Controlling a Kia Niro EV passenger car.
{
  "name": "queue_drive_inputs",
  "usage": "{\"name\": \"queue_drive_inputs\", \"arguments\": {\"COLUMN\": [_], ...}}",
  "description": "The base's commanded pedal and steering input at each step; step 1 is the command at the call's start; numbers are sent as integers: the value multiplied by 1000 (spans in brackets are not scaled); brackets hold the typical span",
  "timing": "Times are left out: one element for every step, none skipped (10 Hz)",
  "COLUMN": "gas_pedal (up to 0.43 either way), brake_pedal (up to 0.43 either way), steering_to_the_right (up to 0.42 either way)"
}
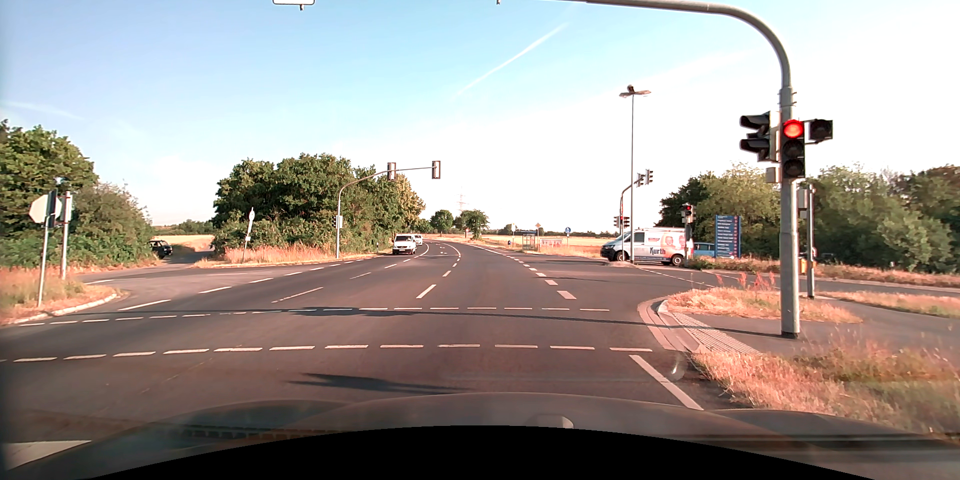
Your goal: Follow the waypoints while adhering to traffic rules and regulations
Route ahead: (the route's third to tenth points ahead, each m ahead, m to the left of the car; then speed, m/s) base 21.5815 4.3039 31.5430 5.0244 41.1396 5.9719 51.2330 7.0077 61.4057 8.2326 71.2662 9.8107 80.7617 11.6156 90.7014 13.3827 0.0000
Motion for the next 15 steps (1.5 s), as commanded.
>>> {"name": "queue_drive_inputs", "arguments": {"gas_pedal": [0,0,0,0,0,0,0,0,0,0,0,0,0,0,0], "brake_pedal": [268,268,268,268,268,268,268,268,268,268,268,268,268,268,268], "steering_to_the_right": [-6,-6,-6,-6,-6,-6,-6,-6,-6,-6,-6,-6,-6,-6,-6]}}
